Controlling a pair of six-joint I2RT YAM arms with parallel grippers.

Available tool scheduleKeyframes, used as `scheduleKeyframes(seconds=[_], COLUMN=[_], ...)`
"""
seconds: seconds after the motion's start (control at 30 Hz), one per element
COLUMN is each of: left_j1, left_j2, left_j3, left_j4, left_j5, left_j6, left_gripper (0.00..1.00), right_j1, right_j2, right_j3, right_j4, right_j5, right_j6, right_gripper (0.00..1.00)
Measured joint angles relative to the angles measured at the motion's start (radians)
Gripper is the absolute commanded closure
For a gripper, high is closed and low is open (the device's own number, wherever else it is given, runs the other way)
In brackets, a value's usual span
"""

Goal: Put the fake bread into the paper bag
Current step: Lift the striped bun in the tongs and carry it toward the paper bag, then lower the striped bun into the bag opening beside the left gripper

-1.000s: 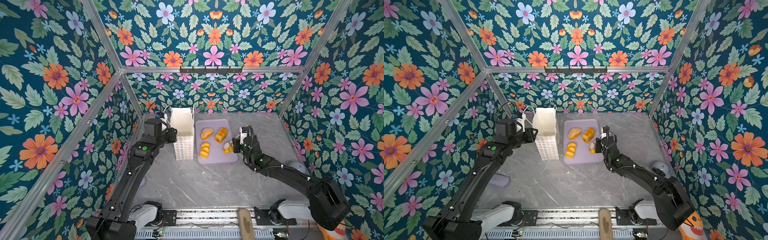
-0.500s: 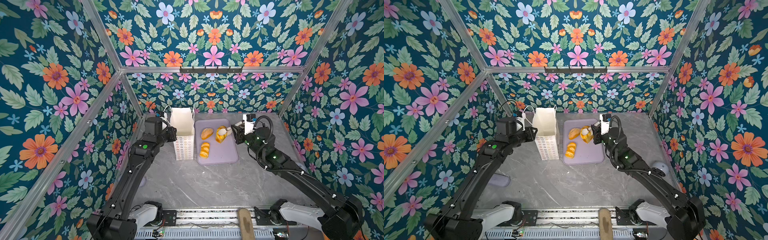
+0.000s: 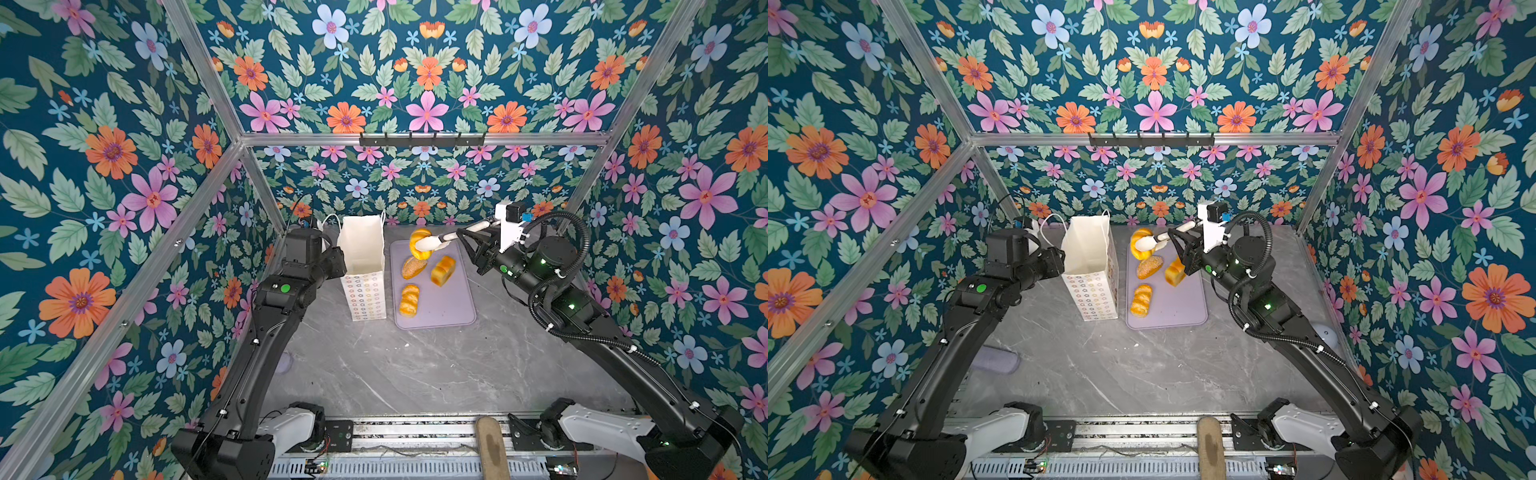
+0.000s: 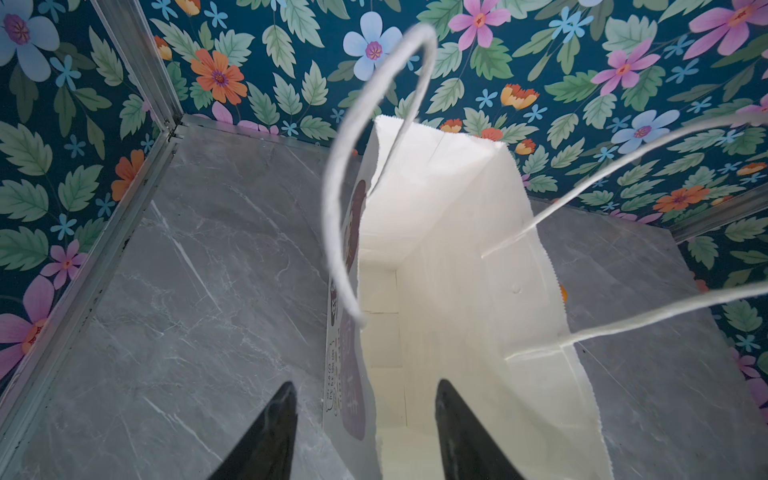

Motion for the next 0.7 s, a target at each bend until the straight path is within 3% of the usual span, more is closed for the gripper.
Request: scheduleKeyframes(seconds=[0.3, 0.7], left_j1=[0.000, 0.000], left_j2=[0.027, 0.054], left_j3=[-0.010, -0.044], left_j4=[0.008, 0.044], left_j5=[0.019, 0.025], left_j6=[-0.005, -0.029], left_gripper=[0.43, 0.48], right_j1=[0.066, 0.166], right_j2=[0.122, 0.313], right_j3=[0.176, 0.394], right_j4=[0.035, 0.029], right_j5=[-0.111, -0.129], right_j6=[0.039, -0.003], right_gripper=[0.68, 0.68])
